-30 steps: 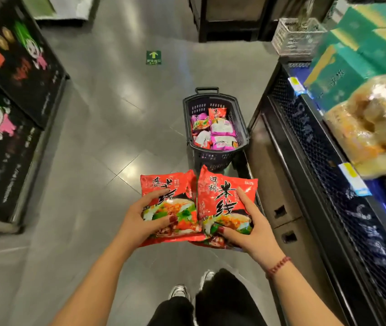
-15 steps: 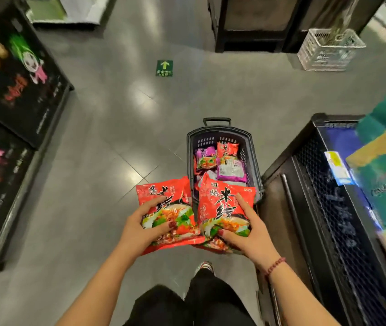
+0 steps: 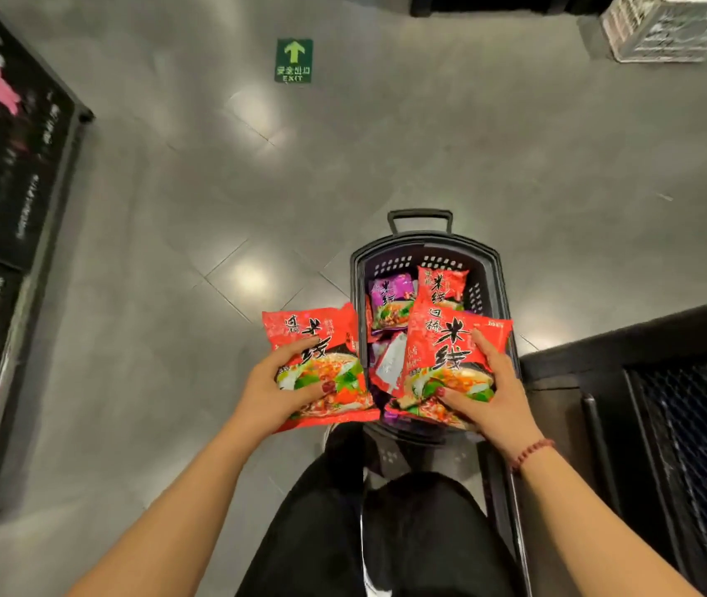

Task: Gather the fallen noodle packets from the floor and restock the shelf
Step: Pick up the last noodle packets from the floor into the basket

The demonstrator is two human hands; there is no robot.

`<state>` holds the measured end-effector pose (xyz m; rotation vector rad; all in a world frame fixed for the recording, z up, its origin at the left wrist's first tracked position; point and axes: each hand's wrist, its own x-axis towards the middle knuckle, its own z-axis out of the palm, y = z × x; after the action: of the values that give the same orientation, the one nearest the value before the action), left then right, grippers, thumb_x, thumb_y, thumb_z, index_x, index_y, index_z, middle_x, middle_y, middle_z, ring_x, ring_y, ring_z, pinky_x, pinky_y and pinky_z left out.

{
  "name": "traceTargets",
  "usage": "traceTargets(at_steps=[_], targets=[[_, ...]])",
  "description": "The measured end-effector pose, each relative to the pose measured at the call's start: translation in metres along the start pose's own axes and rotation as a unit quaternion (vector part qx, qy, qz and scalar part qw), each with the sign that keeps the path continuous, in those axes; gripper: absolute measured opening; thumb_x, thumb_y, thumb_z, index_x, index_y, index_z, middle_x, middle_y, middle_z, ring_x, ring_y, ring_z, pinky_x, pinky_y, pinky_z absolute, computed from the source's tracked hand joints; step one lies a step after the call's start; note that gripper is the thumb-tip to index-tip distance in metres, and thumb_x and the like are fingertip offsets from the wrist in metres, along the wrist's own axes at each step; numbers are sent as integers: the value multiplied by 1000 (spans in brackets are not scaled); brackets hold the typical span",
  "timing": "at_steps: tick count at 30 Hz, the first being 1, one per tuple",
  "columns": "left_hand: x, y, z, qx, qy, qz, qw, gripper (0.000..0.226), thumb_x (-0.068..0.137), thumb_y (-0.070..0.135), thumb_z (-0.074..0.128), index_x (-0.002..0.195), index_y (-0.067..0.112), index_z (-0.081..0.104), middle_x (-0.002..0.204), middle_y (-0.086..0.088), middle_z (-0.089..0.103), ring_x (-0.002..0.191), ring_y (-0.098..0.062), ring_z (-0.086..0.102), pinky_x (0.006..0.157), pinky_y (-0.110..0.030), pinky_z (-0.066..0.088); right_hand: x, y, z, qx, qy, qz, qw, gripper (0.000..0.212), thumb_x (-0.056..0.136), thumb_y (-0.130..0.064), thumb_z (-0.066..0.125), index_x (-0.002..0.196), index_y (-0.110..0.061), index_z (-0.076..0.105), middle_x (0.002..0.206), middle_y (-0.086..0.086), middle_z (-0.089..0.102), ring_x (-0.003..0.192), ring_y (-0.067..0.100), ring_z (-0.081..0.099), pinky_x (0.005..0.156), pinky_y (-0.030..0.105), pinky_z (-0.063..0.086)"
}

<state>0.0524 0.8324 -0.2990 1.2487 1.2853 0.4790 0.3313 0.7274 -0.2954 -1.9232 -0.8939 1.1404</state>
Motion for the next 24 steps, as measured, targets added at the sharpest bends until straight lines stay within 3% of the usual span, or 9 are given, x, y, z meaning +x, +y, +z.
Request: traceTargets(at_steps=[3,5,9,11,14,17,20,22,24], targets=[[48,-13,5,29,-14,-5,999,70,71,4,84,105,61,63,122,23,56,108,-4,61,93,-29,52,60,8,7,-18,-1,2,1000,92,68,-6,84,136,-47,36,136,-7,39,127,16,44,108,46,39],[79,-27,15,34,-11,-12,999,67,71,4,84,112,53,63,123,18,56,110,-5,60,96,-33,52,105,20,14,-25,-11,4,1000,93,68,-8,84,130,-58,36,137,-10,38,129,18,42,108,48,39],[130,-70,42,35,15,-35,999,68,66,15,88,118,50,62,126,8,54,115,-11,56,101,-40,48,189,58,32,-56,-18,17,998,91,69,-9,84,143,-34,38,139,-6,39,131,15,39,113,42,33],[148,-91,54,27,22,-35,999,68,63,21,87,117,54,62,123,19,56,114,-10,57,99,-36,50,223,80,43,-83,-32,16,996,92,69,-11,84,144,-29,36,142,1,39,133,19,38,113,40,31],[168,-122,69,17,50,-52,997,71,68,6,86,118,50,61,123,13,51,114,-10,57,95,-30,51,265,113,58,-115,-59,9,992,92,70,-12,84,145,-27,35,142,5,39,132,20,37,112,36,30],[179,-149,84,14,47,-63,997,74,71,-1,82,115,54,59,121,17,49,111,-1,56,85,-15,52,299,139,75,-126,-80,8,989,91,70,-13,84,145,-29,34,143,2,37,130,14,35,110,29,28],[186,-171,96,18,41,-53,998,77,69,-2,83,114,57,61,118,27,52,111,5,56,91,-17,51,330,159,96,-141,-96,-13,985,91,70,-15,84,145,-28,34,140,1,38,125,7,33,105,19,24],[190,-181,100,28,46,-42,998,78,67,3,85,114,59,59,115,34,52,112,5,55,95,-19,49,349,175,109,-162,-114,-14,980,90,73,-18,82,147,-29,31,145,1,36,134,10,29,112,26,22],[195,-186,101,35,50,-38,997,80,68,6,86,111,66,56,117,29,51,112,8,52,95,-14,47,367,192,120,-204,-134,-7,970,89,78,-25,78,149,-31,25,154,5,26,144,20,18,117,39,19]])
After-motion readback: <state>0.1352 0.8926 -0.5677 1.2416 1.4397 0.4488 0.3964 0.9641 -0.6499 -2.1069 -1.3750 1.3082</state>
